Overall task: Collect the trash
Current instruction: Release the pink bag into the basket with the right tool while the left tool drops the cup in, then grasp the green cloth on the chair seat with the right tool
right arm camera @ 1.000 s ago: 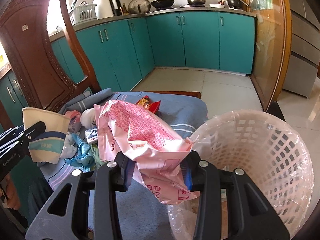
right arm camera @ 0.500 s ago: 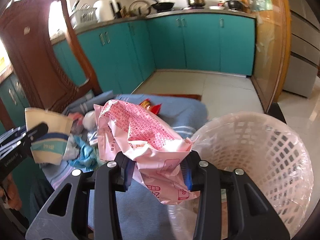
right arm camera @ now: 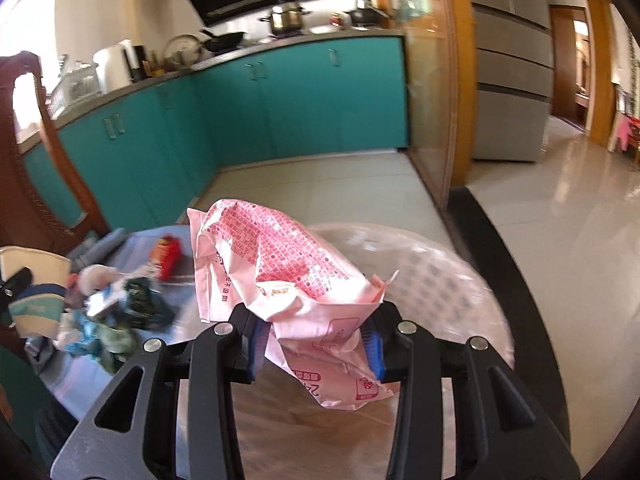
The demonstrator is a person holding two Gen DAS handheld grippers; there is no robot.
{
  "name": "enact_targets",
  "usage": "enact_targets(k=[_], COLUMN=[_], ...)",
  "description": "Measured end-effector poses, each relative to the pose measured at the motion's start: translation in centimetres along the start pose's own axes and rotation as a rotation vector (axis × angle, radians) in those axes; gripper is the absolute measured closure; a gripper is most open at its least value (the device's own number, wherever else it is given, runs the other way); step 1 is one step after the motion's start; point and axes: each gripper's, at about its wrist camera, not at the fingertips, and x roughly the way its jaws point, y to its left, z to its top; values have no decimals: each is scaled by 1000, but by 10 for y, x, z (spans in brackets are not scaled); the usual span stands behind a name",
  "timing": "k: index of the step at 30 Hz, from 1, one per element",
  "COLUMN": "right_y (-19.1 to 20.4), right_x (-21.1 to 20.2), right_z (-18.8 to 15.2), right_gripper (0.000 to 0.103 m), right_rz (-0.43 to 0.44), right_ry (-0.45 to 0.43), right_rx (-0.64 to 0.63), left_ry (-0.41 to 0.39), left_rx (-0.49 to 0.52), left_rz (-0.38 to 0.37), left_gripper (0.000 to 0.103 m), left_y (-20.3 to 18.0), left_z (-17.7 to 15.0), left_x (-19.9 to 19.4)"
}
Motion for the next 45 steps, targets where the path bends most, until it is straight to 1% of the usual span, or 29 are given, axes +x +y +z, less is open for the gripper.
enact_targets(k=[2, 3, 4, 8, 9, 10, 13, 16, 18, 21, 22, 23, 24, 25, 26, 27, 28, 31, 32, 34, 35, 36, 38, 39, 40, 41, 43, 44, 45], right_y=[-8, -11, -15, -29, -35, -38, -48, -60, -70, -77, -77, -75, -73, -70, -67, -63, -62, -51, -45, -25, -14, 5, 35, 58, 74, 98, 137, 165, 185], right_x=[7, 9, 12, 18, 20, 22, 28, 22, 17, 12, 12, 14, 16, 17, 19, 19, 19, 16, 14, 13, 12, 12, 14, 16, 17, 23, 37, 47, 53], right_z=[-8, -12, -16, -20, -21, -22, -23, -20, -19, -17, -17, -16, -16, -16, -15, -14, -13, -8, -6, -2, -1, 0, 0, -3, -5, -9, -14, -18, -22], right_gripper=[62, 62, 62, 62, 58, 47, 29, 21, 21, 21, 21, 21, 20, 20, 20, 20, 20, 20, 20, 20, 20, 20, 20, 20, 20, 20, 20, 20, 22], right_rz=[-33, -48, -57, -55, -63, -70, -76, -53, -17, -14, -18, -18, -17, -14, -11, -6, 0, 35, 50, 101, 128, 165, 210, 245, 273, 321, 406, 449, 472], right_ry=[56, 71, 92, 132, 148, 165, 198, 163, 125, 91, 87, 90, 95, 102, 106, 107, 103, 77, 65, 37, 28, 20, 18, 20, 28, 54, 122, 174, 204], right_rx=[-14, -13, -4, 44, 65, 85, 163, 246, 318, 372, 379, 377, 372, 362, 352, 342, 335, 305, 289, 234, 203, 148, 59, -7, -48, -109, -196, -260, -315], left_ry=[8, 16, 21, 44, 57, 65, 87, 125, 154, 187, 194, 204, 209, 209, 206, 204, 192, 137, 122, 114, 119, 125, 139, 148, 153, 163, 169, 169, 168], left_rx=[4, 5, 10, 14, 11, 16, 48, 57, 64, 81, 85, 86, 81, 69, 55, 47, 42, 50, 43, 5, -28, -48, -75, -85, -89, -97, -116, -127, -140], left_rz=[-57, -92, -111, -194, -226, -248, -303, -353, -390, -438, -446, -456, -460, -465, -464, -452, -414, -228, -141, -46, 11, 51, 135, 192, 216, 256, 293, 308, 322], left_gripper=[70, 70, 70, 70, 70, 70, 70, 70, 70, 68, 66, 51, 33, 28, 27, 27, 27, 23, 23, 23, 23, 23, 23, 23, 23, 23, 23, 23, 21], left_y=[-8, -13, -18, -40, -47, -54, -79, -98, -111, -123, -126, -129, -131, -129, -124, -118, -109, -82, -64, -34, -12, 4, 32, 51, 63, 79, 101, 107, 117], left_z=[3, 5, 7, 14, 16, 17, 17, 14, 10, 0, -2, -6, -8, -9, -10, -11, -12, -16, -20, -26, -32, -34, -41, -46, -50, -55, -60, -62, -65], left_x=[4, 7, 11, 26, 32, 36, 48, 61, 71, 80, 82, 84, 84, 84, 84, 83, 80, 66, 61, 53, 48, 46, 40, 34, 30, 23, 13, 8, -2])
